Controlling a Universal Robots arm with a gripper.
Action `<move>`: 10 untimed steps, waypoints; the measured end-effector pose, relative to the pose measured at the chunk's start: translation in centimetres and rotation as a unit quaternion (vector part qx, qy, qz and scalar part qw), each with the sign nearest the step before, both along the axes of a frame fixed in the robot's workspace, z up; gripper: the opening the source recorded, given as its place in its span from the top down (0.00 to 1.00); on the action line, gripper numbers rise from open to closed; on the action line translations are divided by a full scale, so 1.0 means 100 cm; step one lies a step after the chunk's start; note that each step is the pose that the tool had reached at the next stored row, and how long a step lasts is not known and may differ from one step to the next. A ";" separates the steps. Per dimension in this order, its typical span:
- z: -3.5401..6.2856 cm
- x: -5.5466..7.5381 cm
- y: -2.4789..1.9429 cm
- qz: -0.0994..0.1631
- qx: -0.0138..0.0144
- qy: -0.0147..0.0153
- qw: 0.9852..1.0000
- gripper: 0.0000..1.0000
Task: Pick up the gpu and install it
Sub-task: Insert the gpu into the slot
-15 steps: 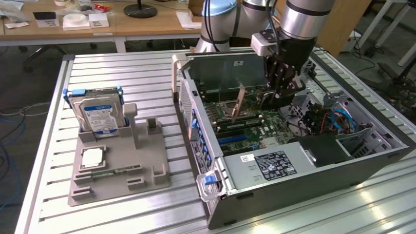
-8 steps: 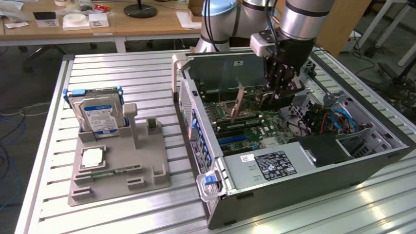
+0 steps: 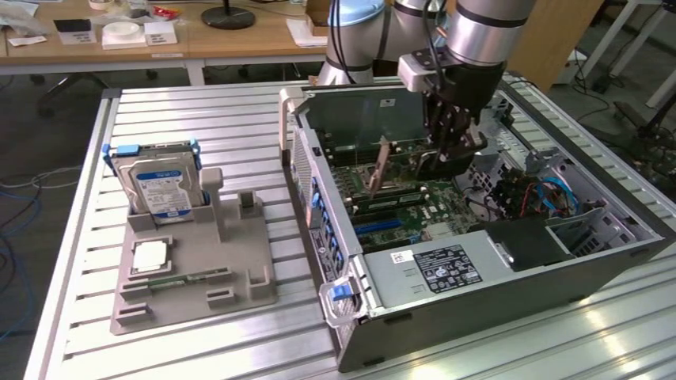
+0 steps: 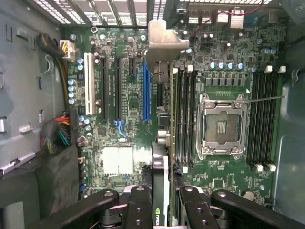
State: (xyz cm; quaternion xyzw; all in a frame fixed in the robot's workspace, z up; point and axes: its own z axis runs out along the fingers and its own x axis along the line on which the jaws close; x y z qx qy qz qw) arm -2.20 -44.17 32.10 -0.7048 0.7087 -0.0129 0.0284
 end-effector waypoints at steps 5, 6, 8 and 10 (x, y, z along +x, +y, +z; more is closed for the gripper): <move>-0.0043 -0.003 -0.0001 -0.008 0.000 0.000 1.000 0.73; -0.0055 -0.003 -0.0001 -0.009 0.000 0.000 1.000 0.73; -0.0074 -0.003 -0.0002 -0.011 0.000 0.000 1.000 0.73; -0.0090 -0.004 -0.0005 -0.011 0.000 0.000 1.000 0.73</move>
